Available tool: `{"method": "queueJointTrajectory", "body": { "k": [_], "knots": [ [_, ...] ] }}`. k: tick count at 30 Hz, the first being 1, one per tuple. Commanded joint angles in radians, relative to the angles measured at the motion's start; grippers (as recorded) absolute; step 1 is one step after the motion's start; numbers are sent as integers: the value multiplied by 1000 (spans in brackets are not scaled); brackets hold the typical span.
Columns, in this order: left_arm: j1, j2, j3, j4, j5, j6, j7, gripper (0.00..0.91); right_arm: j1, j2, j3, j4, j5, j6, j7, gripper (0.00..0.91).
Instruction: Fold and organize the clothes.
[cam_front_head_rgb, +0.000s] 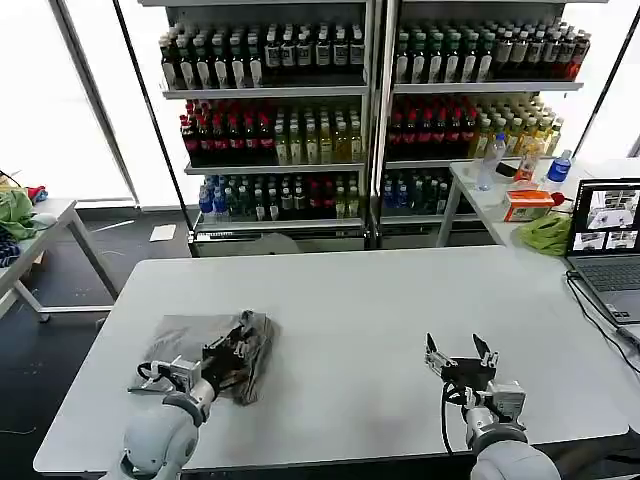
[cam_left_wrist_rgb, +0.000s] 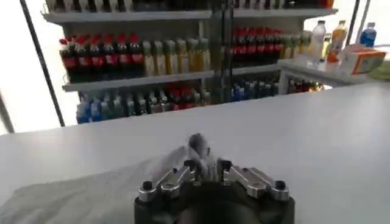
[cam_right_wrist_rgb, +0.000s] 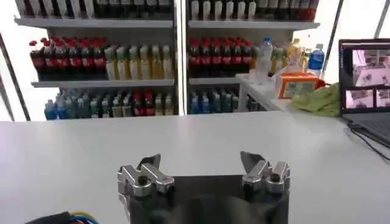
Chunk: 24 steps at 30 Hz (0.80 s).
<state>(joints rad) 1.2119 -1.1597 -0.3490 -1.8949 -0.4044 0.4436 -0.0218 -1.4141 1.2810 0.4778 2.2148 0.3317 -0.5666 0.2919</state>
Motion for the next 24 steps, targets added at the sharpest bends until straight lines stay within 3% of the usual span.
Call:
{"method": "queueJointTrajectory", "body": {
  "k": [1, 5, 8, 16, 24],
  "knots": [
    [1, -51, 6, -65, -350, 0, -37, 907, 2, -4, -3, -6, -1, 0, 1, 907],
    [-6, -25, -56, -174, -491, 23, -102, 907, 14, -13, -6, -9, 4, -1, 0, 907],
    [-17, 29, -122, -179, -455, 19, -140, 907, 26, -17, -14, -15, 6, -2, 0, 907],
    [5, 150, -311, -105, -470, 48, -165, 907, 55, -38, -30, -28, 13, -5, 0, 907],
    [23, 174, -362, 8, -465, 33, -118, 907, 60, -49, -29, -27, 21, -5, -2, 907]
  ]
}}
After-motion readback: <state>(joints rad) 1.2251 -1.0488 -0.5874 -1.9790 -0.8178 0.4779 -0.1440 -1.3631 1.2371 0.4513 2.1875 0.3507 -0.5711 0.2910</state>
